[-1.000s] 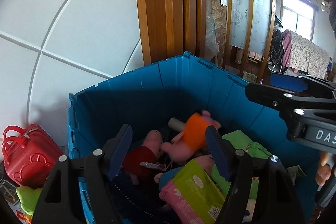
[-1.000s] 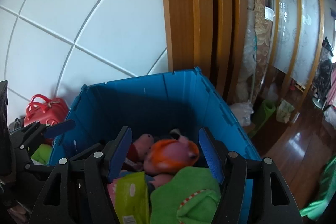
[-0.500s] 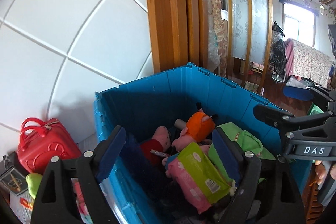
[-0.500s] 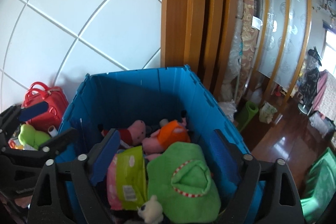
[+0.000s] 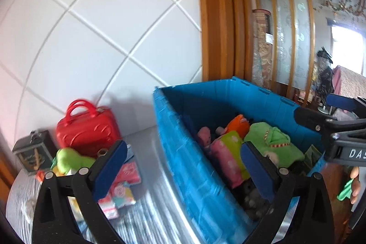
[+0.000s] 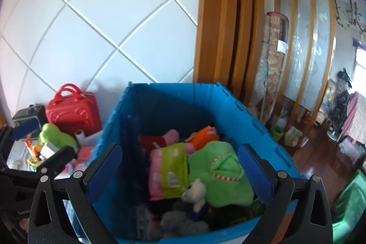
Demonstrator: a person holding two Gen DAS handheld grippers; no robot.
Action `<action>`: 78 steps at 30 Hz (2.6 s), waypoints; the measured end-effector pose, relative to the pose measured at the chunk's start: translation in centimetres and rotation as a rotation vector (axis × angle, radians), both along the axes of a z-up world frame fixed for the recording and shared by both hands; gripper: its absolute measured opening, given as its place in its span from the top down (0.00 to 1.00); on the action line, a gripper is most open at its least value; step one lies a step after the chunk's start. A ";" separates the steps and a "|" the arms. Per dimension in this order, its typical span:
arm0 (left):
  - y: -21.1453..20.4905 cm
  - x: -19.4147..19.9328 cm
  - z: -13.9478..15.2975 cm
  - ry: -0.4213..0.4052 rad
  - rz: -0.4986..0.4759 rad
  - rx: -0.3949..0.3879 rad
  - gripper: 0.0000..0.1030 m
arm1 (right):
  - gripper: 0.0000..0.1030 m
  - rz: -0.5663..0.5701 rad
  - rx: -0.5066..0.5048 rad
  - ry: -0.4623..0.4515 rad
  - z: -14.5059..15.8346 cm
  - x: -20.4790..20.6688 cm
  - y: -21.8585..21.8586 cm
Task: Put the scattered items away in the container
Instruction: 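Lift both tools out of the blue crate and move back over the pile, then grasp the blue boomerang toy with the left tool while the right tool grasps the white medicine box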
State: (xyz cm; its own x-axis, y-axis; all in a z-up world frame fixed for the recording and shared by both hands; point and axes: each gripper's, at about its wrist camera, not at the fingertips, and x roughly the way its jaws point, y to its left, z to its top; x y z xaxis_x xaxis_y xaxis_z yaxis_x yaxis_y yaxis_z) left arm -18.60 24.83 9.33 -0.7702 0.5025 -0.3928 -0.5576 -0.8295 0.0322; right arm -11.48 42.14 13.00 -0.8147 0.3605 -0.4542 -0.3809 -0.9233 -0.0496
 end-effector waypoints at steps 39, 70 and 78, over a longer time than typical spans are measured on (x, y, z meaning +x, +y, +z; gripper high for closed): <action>-38.6 -2.3 -21.5 -0.460 0.536 -0.124 0.02 | 0.00 0.289 -0.199 -0.295 -19.4 -4.5 -29.7; -33.9 -15.1 -35.0 -0.652 0.740 -0.100 0.27 | 0.06 0.481 -0.254 -0.519 -35.8 -24.7 -33.7; -33.7 -14.8 -34.9 -0.601 0.726 -0.121 0.38 | 0.40 0.462 -0.179 -0.520 -37.2 -26.3 -35.1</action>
State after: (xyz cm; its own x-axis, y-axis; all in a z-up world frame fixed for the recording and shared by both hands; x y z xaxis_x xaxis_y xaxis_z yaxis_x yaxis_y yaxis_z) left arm -33.38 -8.86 -25.59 -0.5303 -0.0896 -0.8431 0.1415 -0.9898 0.0162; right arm -37.75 7.03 -24.16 -0.5281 -0.0852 -0.8449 0.0823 -0.9954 0.0489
